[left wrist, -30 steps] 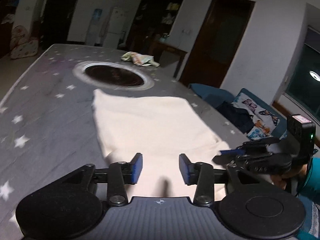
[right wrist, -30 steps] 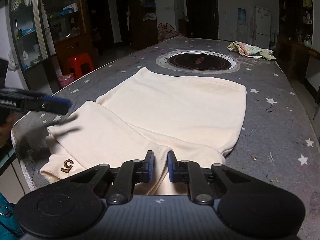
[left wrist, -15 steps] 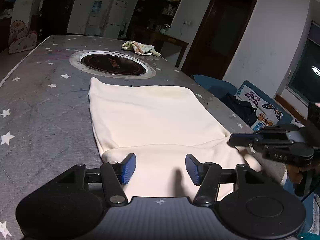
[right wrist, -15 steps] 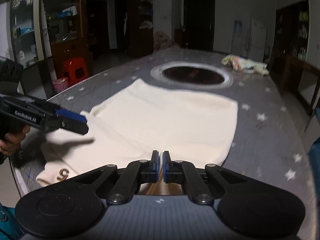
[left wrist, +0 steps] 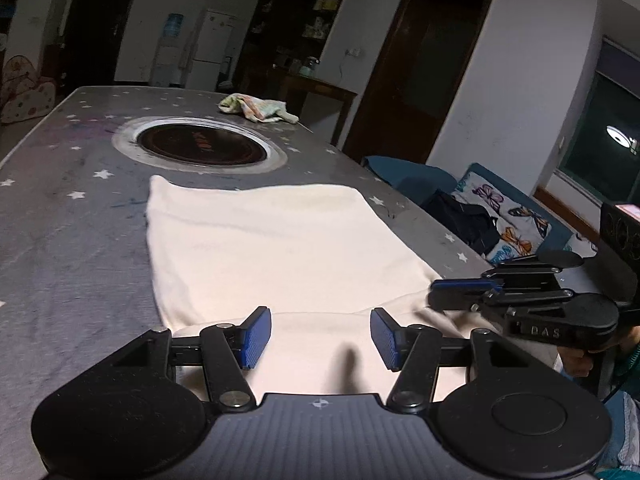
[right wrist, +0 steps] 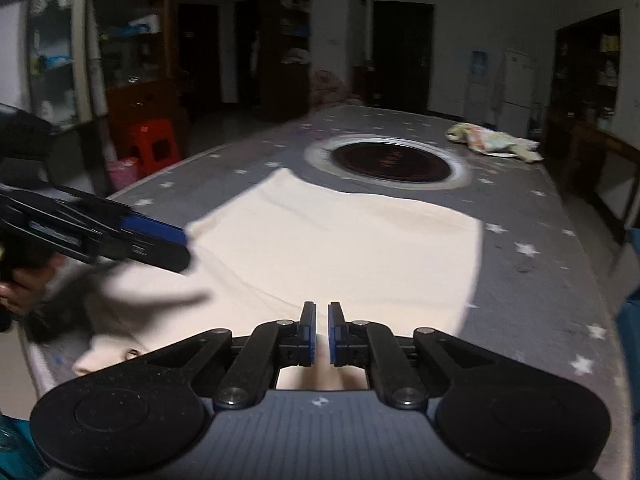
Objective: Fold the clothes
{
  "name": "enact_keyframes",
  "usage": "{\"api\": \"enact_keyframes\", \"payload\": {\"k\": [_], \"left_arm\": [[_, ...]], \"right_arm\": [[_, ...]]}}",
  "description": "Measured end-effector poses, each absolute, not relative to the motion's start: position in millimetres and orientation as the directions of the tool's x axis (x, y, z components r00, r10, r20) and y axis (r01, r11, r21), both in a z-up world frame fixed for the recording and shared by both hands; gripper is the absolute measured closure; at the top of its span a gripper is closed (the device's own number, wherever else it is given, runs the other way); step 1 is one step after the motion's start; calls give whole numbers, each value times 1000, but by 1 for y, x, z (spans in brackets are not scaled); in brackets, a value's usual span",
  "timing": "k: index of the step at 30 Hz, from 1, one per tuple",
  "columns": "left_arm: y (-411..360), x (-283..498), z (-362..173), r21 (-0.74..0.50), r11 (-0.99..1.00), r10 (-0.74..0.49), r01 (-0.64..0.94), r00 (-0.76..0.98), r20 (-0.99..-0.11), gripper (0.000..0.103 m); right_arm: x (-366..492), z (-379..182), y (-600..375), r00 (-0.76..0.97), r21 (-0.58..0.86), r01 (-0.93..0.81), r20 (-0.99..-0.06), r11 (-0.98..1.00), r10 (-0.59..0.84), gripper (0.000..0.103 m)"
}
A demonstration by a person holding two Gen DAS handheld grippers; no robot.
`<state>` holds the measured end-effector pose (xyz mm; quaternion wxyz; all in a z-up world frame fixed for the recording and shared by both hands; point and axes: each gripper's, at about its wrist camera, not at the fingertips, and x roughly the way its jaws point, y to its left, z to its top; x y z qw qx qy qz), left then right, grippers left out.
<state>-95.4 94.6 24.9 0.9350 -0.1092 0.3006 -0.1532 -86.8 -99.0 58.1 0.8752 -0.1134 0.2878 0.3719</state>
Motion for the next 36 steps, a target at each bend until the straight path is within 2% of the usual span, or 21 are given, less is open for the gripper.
{"api": "enact_keyframes", "payload": {"k": [2, 7, 9, 12, 15, 17, 18, 20, 25, 29, 36], "left_arm": [[93, -91, 21, -268, 940, -328, 211, 775, -541, 54], [103, -92, 15, -238, 960, -258, 147, 791, -555, 55], [101, -98, 19, -231, 960, -265, 161, 793, -549, 51], [95, -107, 24, -214, 958, -278, 190, 791, -545, 40], [82, -117, 26, -188, 952, -305, 241, 783, -542, 32], [73, -123, 25, -146, 952, -305, 270, 781, -545, 22], [68, -125, 23, -117, 954, -294, 277, 782, -550, 19], [62, -127, 17, -74, 957, -272, 282, 777, -567, 19], [59, -129, 10, -60, 956, -267, 286, 772, -577, 12], [59, -132, 15, -61, 951, -281, 302, 771, -572, 12], [66, -163, 33, -68, 882, -425, 467, 724, -544, 12]], "right_arm": [[-87, 52, -92, 532, 27, -734, -599, 679, 599, 93], [-86, 38, -90, 499, 28, -756, -621, 653, 604, 90], [-89, 41, -94, 491, 35, -760, -622, 649, 609, 82], [-99, 48, -99, 486, 15, -780, -615, 625, 621, 75], [-107, 49, -100, 460, 14, -803, -623, 596, 633, 72], [-112, 46, -102, 441, 15, -813, -636, 583, 633, 70], [-114, 43, -102, 438, 10, -814, -644, 580, 627, 70], [-116, 40, -105, 444, 6, -813, -641, 582, 626, 70], [-120, 46, -107, 454, 0, -811, -630, 585, 630, 69], [-121, 42, -108, 453, 0, -808, -640, 589, 621, 69], [-127, 56, -118, 458, -39, -822, -639, 569, 618, 68]]}}
